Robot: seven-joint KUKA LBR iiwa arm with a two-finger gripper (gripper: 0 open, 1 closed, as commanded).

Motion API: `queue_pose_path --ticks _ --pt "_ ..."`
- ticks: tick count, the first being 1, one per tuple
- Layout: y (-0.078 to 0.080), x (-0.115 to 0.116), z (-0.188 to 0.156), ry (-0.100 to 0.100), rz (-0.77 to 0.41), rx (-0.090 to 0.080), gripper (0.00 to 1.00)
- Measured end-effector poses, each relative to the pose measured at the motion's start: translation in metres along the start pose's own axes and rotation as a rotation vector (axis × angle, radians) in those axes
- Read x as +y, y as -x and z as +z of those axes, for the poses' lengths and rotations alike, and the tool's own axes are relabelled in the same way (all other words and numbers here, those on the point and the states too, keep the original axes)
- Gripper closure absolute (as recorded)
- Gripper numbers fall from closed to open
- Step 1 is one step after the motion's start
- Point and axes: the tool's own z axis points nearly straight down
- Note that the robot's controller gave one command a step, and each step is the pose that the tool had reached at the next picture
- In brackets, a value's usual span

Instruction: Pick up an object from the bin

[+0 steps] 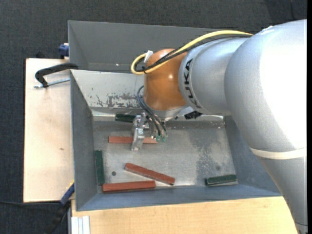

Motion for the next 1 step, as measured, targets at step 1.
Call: queue_pose_path --ticks 1 --pt "-0.0044 -0.0006 -0.1632 0.004 0.001 -0.014 1.00"
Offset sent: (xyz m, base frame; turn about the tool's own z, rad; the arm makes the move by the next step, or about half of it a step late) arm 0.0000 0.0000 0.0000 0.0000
